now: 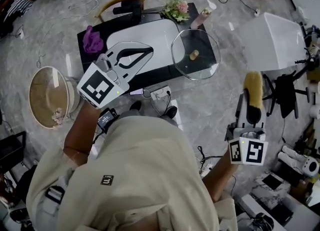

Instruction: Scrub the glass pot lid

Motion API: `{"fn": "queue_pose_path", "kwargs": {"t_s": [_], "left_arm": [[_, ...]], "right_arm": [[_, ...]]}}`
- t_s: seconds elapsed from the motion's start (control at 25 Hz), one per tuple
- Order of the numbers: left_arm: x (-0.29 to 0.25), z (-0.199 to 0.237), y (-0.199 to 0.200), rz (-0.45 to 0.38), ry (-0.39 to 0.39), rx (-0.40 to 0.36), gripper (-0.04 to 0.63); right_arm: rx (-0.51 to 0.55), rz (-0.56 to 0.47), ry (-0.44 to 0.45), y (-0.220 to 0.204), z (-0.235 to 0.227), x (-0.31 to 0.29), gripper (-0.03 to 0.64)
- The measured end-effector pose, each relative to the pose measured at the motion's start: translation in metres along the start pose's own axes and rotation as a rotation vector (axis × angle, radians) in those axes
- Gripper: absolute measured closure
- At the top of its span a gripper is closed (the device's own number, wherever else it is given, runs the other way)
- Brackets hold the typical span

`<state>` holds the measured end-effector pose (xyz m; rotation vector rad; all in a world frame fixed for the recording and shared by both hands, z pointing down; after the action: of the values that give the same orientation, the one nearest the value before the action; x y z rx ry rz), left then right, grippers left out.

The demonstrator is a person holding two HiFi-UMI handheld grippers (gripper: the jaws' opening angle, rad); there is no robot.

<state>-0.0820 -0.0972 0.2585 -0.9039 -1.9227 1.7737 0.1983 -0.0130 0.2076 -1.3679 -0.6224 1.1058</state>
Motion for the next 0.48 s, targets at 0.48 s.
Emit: {"fn": "queue_pose_path", "kwargs": {"t_s": [0.48], "left_arm": [[0.002,-0.018,0.005,-0.025,-0.079,0.030,0.581]], "right_arm": [[0.041,0.040,-0.078,0.005,0.004,0.019,0.572]]}}
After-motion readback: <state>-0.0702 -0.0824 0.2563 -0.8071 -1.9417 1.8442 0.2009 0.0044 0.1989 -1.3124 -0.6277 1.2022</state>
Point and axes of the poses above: the fingertips, and each gripper's own axes: x backward along the fingers, z to its left, y out of its top, the point moved 2 cm from there along x, backward along the fingers, and after that the axes turned 12 degrees about y, right-handed, at the moved point
